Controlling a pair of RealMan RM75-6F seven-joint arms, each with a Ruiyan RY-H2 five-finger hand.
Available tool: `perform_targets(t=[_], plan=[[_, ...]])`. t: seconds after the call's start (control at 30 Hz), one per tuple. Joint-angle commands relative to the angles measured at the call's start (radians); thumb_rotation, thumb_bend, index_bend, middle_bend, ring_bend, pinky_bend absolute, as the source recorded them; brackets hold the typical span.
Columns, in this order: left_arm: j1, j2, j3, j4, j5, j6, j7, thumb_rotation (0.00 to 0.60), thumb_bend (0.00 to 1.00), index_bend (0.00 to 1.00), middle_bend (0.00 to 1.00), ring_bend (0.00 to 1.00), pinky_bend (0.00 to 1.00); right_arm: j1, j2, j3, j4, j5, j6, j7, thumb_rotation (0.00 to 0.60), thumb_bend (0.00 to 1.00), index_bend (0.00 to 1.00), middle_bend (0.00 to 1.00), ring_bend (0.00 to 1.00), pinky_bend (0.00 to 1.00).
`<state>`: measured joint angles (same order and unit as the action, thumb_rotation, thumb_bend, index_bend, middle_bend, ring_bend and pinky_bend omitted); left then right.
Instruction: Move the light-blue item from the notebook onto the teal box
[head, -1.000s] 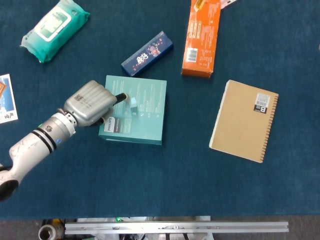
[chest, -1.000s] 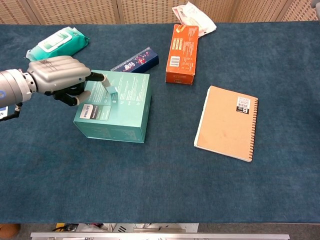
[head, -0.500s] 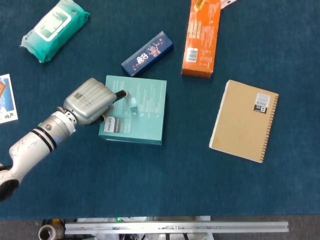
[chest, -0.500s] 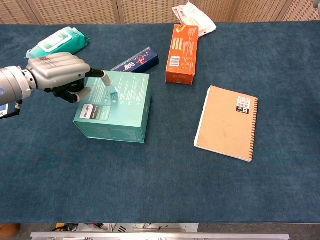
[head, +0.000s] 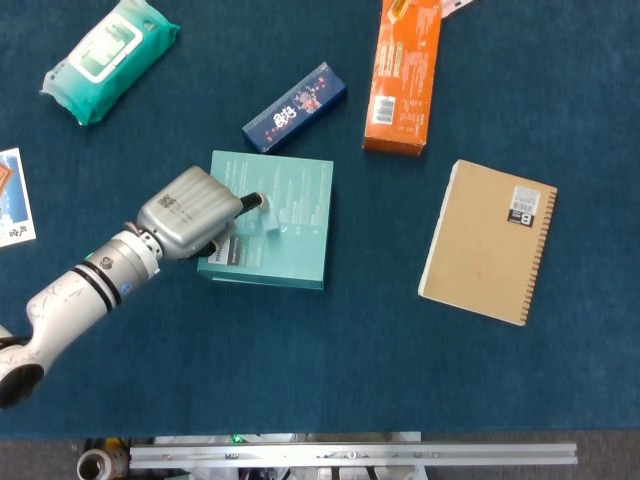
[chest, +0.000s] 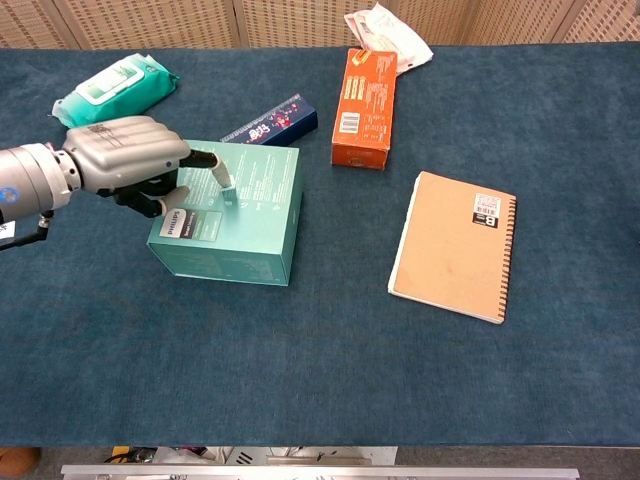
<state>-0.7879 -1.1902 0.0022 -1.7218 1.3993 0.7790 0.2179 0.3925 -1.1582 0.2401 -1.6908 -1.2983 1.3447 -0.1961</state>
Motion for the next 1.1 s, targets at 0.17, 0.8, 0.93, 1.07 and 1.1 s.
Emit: perform_targets(t=[0.17, 0.8, 0.93, 1.07, 1.1], plan=[[0.001, 0.0, 0.002, -0.014, -0.007, 0.002, 0.019, 0.6, 0.76, 0.24, 1.0, 1.0, 0.97, -0.007, 0.005, -0.002, 0.0, -0.004, 0.005, 0.009, 0.6, 0.48, 0.67, 0.98, 1.0, 1.0], [-0.007, -0.015, -0.003, -0.011, -0.033, -0.006, 0.041, 0.6, 0.76, 0.24, 1.0, 1.0, 0.97, -0.019, 0.014, -0.003, -0.002, -0.009, 0.013, 0.018, 0.6, 0.48, 0.67, 0.98, 1.0, 1.0], [-0.001, -0.003, -0.002, -0.029, -0.021, 0.009, 0.039, 0.6, 0.76, 0.24, 1.0, 1.0, 0.97, -0.02, 0.014, -0.001, -0.001, -0.009, 0.015, 0.019, 0.6, 0.48, 0.67, 0.98, 1.0, 1.0], [0.019, 0.023, -0.002, -0.044, -0.002, 0.051, 0.03, 0.6, 0.76, 0.24, 1.0, 1.0, 0.97, -0.023, 0.016, 0.003, 0.0, -0.006, 0.02, 0.022, 0.6, 0.48, 0.67, 0.98, 1.0, 1.0], [0.029, 0.034, -0.003, -0.048, 0.004, 0.071, 0.024, 0.6, 0.76, 0.24, 1.0, 1.0, 0.97, -0.025, 0.019, 0.006, 0.0, -0.003, 0.023, 0.024, 0.6, 0.48, 0.67, 0.98, 1.0, 1.0]])
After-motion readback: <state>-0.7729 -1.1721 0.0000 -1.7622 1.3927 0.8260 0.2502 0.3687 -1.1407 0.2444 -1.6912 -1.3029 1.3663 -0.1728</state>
